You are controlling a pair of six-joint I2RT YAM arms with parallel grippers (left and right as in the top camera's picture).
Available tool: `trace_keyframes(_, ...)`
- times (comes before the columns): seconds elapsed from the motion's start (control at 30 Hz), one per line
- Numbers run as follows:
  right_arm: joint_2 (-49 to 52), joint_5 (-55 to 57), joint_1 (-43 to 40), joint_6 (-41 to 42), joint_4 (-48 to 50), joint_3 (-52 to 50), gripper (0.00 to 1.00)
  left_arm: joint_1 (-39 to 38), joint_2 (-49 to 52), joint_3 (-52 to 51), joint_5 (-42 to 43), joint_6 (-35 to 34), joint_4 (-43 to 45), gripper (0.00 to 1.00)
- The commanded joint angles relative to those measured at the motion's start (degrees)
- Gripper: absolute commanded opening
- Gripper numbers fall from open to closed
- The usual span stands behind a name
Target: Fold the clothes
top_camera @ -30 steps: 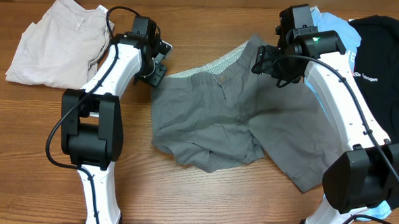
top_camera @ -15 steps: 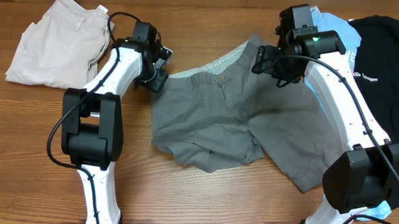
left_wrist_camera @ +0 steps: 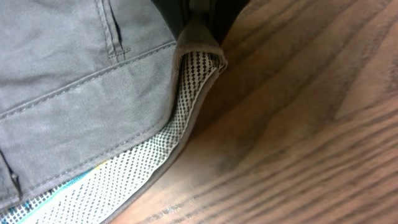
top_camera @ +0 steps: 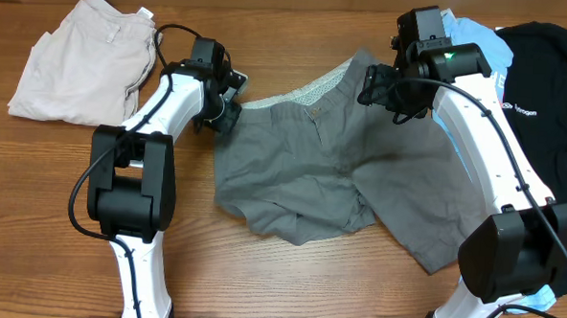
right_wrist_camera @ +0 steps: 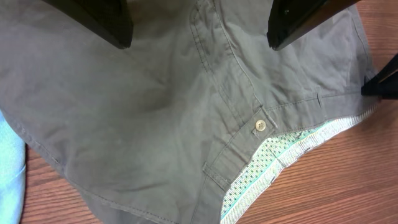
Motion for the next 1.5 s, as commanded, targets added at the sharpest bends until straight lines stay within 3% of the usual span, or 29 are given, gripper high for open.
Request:
trace_keyframes(0.0,-1.0,0.6,0.1,-0.4,0.0,-0.3,0.73,0.1,0.8,-1.5,-1.4,-6.4,2.0,0.04)
trace_keyframes(0.17,-1.0,0.6,0.1,-0.4,-0.1,-0.3,0.73,0.6,0.8,1.4,-6.7,-10.1,3.2,0.04)
trace_keyframes(0.4,-1.0,0.3,0.2,0.1,0.0,-0.3,0.73,4.5,0.8,17.9,-10.1,-10.1,-0.2,0.04)
trace_keyframes(0.6,-1.0,-0.1,0.2,0.1,0.0,-0.3,0.74,8.3,0.8,30.3,-9.2,-12.1,3.6,0.04)
trace_keyframes(0.63,-1.0,-0.1,0.2,0.1,-0.1,-0.3,0.75,8.4,0.8,31.9,-8.5,-12.1,4.9,0.12)
trace_keyframes(0.7,-1.0,-0.1,0.2,0.1,-0.1,-0.3,0.81,8.4,0.8,32.6,-8.1,-12.2,5.2,0.58)
trace_keyframes(0.77,-1.0,-0.1,0.2,0.1,0.0,-0.3,0.84,7.9,0.8,32.6,-8.1,-12.6,3.7,0.95)
trace_keyframes(0.8,-1.0,-0.1,0.2,0.1,0.1,-0.3,0.84,7.7,0.8,32.6,-8.0,-12.6,2.4,1.00)
trace_keyframes(1.07,-1.0,-2.6,0.4,-2.1,3.2,-0.3,0.84,6.1,0.7,32.9,-7.6,-15.5,-12.4,1.00)
trace_keyframes(1.2,-0.9,-3.6,1.3,-8.8,7.8,-2.1,0.84,5.9,0.5,34.6,-1.5,-17.5,-21.6,1.00)
trace_keyframes(1.3,0.5,-3.8,2.1,-15.1,11.3,-4.0,0.93,5.9,0.4,37.2,2.9,-17.6,-28.0,1.00)
trace_keyframes(1.47,7.0,-5.2,2.3,-20.6,14.6,-4.5,0.95,5.9,0.4,41.0,4.9,-17.7,-34.4,1.00)
